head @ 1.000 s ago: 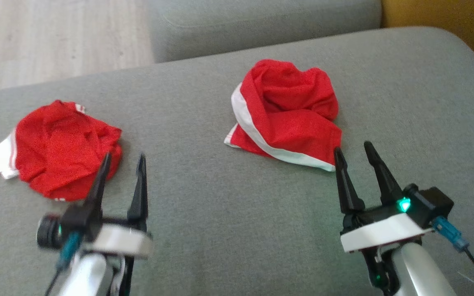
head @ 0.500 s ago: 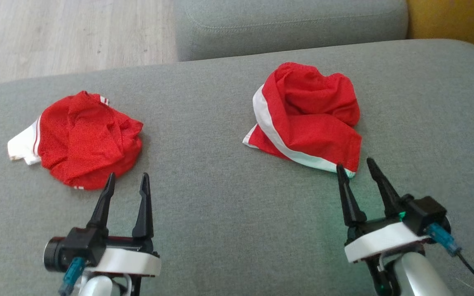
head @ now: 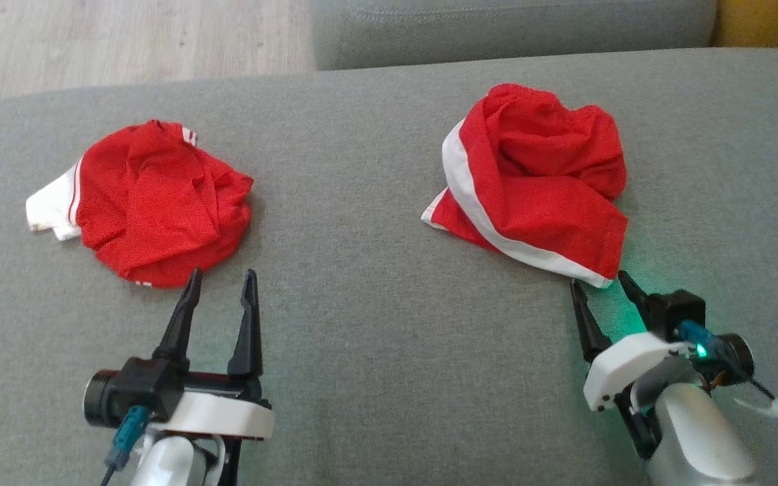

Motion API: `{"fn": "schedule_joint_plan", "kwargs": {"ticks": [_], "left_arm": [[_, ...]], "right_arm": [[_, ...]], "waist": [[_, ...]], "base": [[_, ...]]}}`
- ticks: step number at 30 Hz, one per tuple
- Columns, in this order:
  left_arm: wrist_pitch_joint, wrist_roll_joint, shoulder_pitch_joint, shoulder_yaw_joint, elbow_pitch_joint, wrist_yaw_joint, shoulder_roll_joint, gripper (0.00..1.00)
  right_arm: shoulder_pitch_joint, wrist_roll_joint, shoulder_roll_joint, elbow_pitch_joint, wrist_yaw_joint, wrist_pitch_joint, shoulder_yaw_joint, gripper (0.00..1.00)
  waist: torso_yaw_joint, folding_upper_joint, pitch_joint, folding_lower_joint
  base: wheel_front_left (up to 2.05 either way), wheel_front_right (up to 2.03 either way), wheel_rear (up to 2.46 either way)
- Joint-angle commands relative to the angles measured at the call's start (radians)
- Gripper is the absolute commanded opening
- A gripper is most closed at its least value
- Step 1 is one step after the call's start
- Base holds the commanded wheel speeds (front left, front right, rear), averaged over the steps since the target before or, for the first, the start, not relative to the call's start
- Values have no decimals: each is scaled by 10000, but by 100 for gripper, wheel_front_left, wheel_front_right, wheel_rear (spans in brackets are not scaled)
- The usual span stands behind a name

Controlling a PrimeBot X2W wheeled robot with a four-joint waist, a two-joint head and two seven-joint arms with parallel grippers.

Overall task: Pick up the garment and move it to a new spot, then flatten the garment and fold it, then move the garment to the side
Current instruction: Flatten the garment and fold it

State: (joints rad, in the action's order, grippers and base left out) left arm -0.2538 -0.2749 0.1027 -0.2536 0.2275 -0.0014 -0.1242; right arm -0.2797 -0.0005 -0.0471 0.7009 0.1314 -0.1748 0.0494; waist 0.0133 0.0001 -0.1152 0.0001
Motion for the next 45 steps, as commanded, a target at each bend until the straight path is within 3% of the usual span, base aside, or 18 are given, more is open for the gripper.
{"fn": "schedule_joint_plan", "kwargs": {"ticks": [1, 8, 9, 10, 18, 28, 29, 30, 37, 45], "left_arm": [[-80, 109, 458, 423, -212, -55, 5, 100], [-80, 277, 651, 557, -105, -266, 201, 100], [-80, 299, 673, 587, -90, -285, 221, 100], [-80, 319, 692, 622, -72, -296, 241, 100], [-80, 453, 603, 975, 46, -360, 339, 100], [-80, 523, 161, 1271, 33, -420, 539, 100], [-80, 527, 112, 1290, 32, -424, 558, 100], [-80, 532, 69, 1302, 28, -425, 576, 100], [-80, 570, -84, 1325, 8, -459, 652, 100], [-80, 661, -170, 1423, -34, -548, 688, 100]], "right_arm": [[-531, -215, -31, 1, -7, 63, 82, 100], [-1377, -454, -31, 1160, -7, 532, -159, 100], [-1467, -494, -31, 1285, -7, 546, -167, 63], [-1547, -504, -31, 1394, -7, 545, -182, 0], [-1461, -380, -31, 1811, -7, 272, -504, 0], [-127, -931, -31, 1116, -7, 820, -2095, 0], [-34, -929, -31, 1019, -7, 905, -2196, 24], [34, -807, -31, 929, -7, 938, -2227, 100], [172, 50, -31, 124, -7, 755, -1998, 100], [501, 1792, -31, -1694, -7, -402, -697, 100]], "waist": [[95, -1, -135, -1], [255, -1, -395, -1], [254, -1, -410, -1], [244, -1, -420, -1], [-308, -1, -150, -1], [-1120, -1, 700, -1], [-1165, -1, 763, -1], [-1199, -1, 813, -1], [-1263, -1, 955, -1], [-1181, -1, 1054, -1]], "base": [[0, 0, 0], [0, 0, 0], [0, 0, 0], [0, 0, 0], [0, 0, 0], [0, 0, 0], [0, 0, 0], [0, 0, 0], [0, 0, 0], [0, 0, 0]]}}
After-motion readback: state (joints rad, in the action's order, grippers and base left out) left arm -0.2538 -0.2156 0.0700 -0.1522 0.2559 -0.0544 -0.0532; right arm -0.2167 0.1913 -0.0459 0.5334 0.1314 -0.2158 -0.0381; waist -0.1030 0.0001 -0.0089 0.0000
